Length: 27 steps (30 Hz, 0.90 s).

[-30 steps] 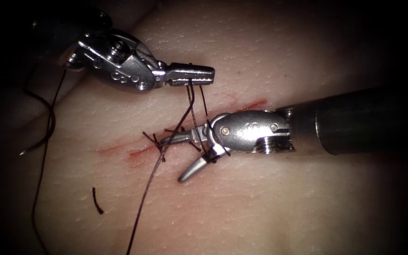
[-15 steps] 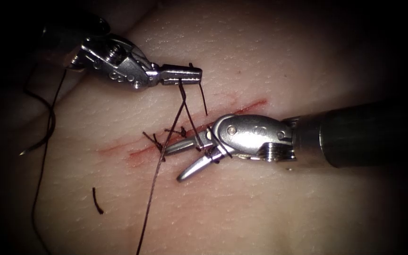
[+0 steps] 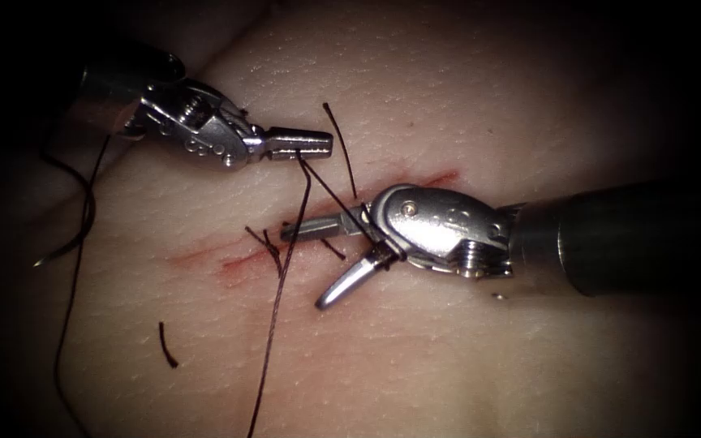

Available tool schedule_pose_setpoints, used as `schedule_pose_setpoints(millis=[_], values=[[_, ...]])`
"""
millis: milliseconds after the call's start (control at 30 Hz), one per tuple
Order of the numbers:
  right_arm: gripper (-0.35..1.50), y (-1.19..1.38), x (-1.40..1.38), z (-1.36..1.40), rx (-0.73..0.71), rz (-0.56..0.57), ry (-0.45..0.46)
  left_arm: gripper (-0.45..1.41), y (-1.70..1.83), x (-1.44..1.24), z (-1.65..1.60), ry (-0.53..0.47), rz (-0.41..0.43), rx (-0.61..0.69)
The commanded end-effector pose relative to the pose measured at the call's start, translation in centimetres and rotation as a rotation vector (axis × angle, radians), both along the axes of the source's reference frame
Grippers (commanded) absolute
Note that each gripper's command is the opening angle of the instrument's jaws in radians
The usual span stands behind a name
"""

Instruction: Wound Closure

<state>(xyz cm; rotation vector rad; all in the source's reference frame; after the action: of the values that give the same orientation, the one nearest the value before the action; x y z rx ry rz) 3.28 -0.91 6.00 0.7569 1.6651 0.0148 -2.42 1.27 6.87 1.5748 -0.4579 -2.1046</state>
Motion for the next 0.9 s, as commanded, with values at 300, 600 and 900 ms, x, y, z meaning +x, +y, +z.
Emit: schedule_pose_setpoints(millis=[300, 600, 900], values=[[0.91, 0.19, -0.07, 0.03, 0.049, 0.087, 0.013, -0.45, -0.26, 0.07, 0.01, -0.034, -0.037, 0.006], [0.86, 0.27, -0.11, 0.08, 0.075, 0.163, 0.002, -0.45, -0.61, -0.01, 0.09, -0.038, -0.098, -0.001], [0.81, 0.38, -0.22, 0.2, 0.112, 0.258, -0.039, -0.45, -0.96, -0.18, 0.22, 0.055, -0.183, -0.039]])
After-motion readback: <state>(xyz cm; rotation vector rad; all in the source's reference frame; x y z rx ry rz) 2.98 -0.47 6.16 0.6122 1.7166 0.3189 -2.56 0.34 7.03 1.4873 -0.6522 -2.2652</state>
